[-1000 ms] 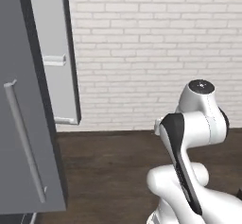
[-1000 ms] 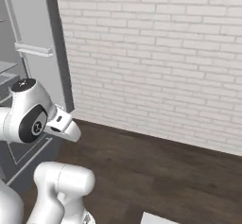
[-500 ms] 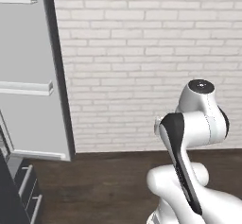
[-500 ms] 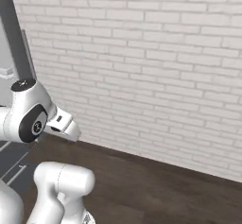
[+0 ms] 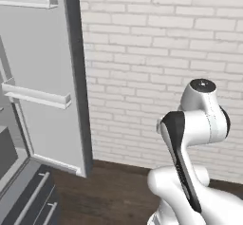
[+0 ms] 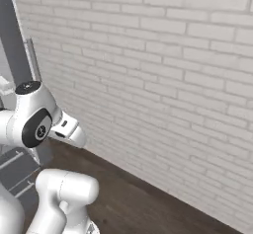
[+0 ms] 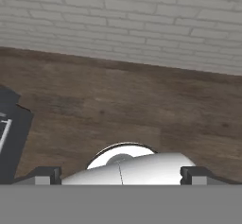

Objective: Place one mushroom and one chicken drumstick in each tupperware on the nearby counter, to pack two identical lunches.

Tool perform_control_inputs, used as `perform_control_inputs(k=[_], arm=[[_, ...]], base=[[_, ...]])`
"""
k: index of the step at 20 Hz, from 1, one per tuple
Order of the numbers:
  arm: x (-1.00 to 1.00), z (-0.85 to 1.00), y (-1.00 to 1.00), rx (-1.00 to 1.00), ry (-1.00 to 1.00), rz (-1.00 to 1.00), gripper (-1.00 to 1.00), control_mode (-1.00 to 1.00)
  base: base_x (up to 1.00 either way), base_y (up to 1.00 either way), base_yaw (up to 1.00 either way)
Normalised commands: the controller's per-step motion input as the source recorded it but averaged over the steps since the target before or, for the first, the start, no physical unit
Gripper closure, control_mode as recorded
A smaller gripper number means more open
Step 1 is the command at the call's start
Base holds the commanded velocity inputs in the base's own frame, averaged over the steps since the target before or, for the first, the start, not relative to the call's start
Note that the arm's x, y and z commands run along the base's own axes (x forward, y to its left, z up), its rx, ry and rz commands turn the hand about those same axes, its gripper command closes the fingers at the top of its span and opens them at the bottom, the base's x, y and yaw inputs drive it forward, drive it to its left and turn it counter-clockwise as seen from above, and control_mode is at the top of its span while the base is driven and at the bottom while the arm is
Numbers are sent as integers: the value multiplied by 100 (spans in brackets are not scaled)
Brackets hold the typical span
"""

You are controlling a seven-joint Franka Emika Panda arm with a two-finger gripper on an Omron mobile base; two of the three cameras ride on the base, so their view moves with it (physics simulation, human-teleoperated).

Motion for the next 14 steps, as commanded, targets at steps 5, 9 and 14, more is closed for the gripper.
perform_control_inputs(k=[5,9,14], arm=[[0,0,0,0,0,0,-100,100],[0,0,0,0,0,0,-100,100],[0,0,0,0,0,0,-100,100]], base=[[-3,-1,90],[-37,-4,80],[-15,-4,83]])
